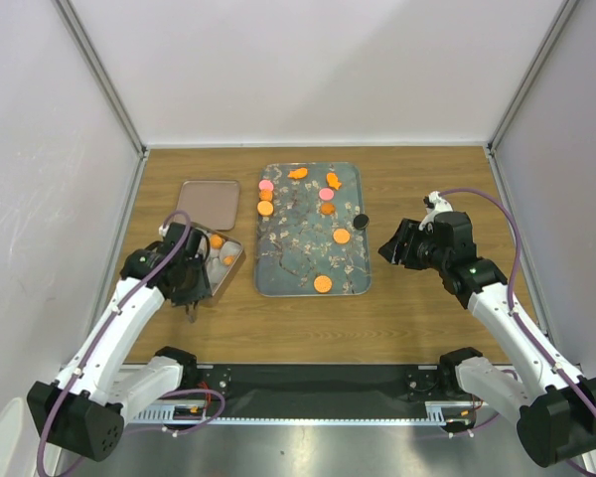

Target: Pack the cookies

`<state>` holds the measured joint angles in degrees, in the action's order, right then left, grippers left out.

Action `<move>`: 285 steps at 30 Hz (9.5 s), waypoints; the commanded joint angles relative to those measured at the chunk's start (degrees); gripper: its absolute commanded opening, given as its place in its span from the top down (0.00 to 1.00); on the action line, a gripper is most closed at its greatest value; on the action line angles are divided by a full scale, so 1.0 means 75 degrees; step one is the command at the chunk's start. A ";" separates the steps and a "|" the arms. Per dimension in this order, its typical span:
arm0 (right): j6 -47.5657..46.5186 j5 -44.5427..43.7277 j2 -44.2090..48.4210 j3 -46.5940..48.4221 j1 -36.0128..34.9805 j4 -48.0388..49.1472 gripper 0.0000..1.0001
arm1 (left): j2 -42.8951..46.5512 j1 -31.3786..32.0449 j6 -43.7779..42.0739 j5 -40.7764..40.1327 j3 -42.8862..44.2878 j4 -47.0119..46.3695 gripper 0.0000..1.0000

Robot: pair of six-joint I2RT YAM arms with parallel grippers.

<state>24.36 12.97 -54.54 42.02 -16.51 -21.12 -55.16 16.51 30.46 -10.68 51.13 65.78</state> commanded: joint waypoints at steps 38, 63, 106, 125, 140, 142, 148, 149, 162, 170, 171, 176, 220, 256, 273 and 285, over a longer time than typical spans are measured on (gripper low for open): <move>-0.0002 -0.0570 -0.0016 0.0046 0.0256 0.0086 0.43 | -0.6450 0.5017 -0.0569 -0.0487 0.5486 -0.1528 0.48; -0.0002 -0.0452 0.0112 0.0034 0.0268 0.0109 0.44 | -0.7751 0.5076 -0.0791 -0.0569 0.6225 -0.1552 0.48; 0.0010 -0.0230 0.0112 0.0011 0.0198 0.0133 0.44 | -0.2634 0.4104 0.0192 -0.1061 0.3028 -0.0604 0.64; 0.0010 -0.0136 -0.0017 0.0034 0.0069 0.0157 0.44 | 0.1272 0.1901 0.0873 -0.0617 -0.0055 0.0699 0.59; -0.0014 -0.0136 0.0042 0.0011 0.0034 0.0156 0.44 | 0.0522 0.1350 0.0299 -0.0264 -0.0267 -0.0180 0.59; -0.0002 -0.0148 0.0042 0.0022 0.0034 0.0156 0.44 | 0.0522 0.1233 0.0263 -0.0194 -0.0267 -0.0204 0.59; -0.0002 -0.0136 0.0030 0.0011 0.0034 0.0156 0.43 | 0.0569 0.1173 0.0240 -0.0018 -0.0384 -0.0169 0.59; -0.0002 -0.0136 0.0054 0.0011 0.0034 0.0133 0.44 | 0.0592 0.1162 0.0240 0.0029 -0.0396 -0.0181 0.59; -0.0014 -0.0171 0.0077 0.0011 -0.0013 0.0133 0.44 | 0.0710 0.1162 0.0322 0.0299 -0.0713 -0.0298 0.59; -0.0025 -0.0183 0.0066 0.0022 -0.0013 0.0133 0.44 | 0.0768 0.1162 0.0357 0.0252 -0.0736 -0.0263 0.55; -0.0025 -0.0183 0.0077 0.0011 -0.0025 0.0133 0.44 | 0.0780 0.1162 0.0369 0.0252 -0.0736 -0.0251 0.55; -0.0025 -0.0171 0.0066 0.0022 -0.0013 0.0133 0.43 | 0.0815 0.1162 0.0380 0.0275 -0.0748 -0.0251 0.55; -0.0002 -0.0476 -0.0462 0.0069 0.0385 0.0192 0.44 | -0.2708 0.4289 0.0521 -0.0112 0.2908 -0.0778 0.51; 0.0010 -0.0312 -0.0415 0.0034 0.0479 0.0227 0.44 | -0.4587 0.6470 0.1001 -0.0123 0.2569 -0.1095 0.49; 0.0010 -0.0288 -0.0403 0.0034 0.0479 0.0239 0.44 | -0.4775 0.6505 0.0861 -0.0135 0.2557 -0.1001 0.51; 0.0022 -0.0160 -0.0345 0.0034 0.0491 0.0262 0.44 | -0.4798 0.6459 0.0755 -0.0545 0.2943 -0.0497 0.63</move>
<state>24.38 11.03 -58.43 42.02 -13.15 -21.10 -91.48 64.82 36.45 -11.88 70.22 60.12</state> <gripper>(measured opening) 0.566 0.428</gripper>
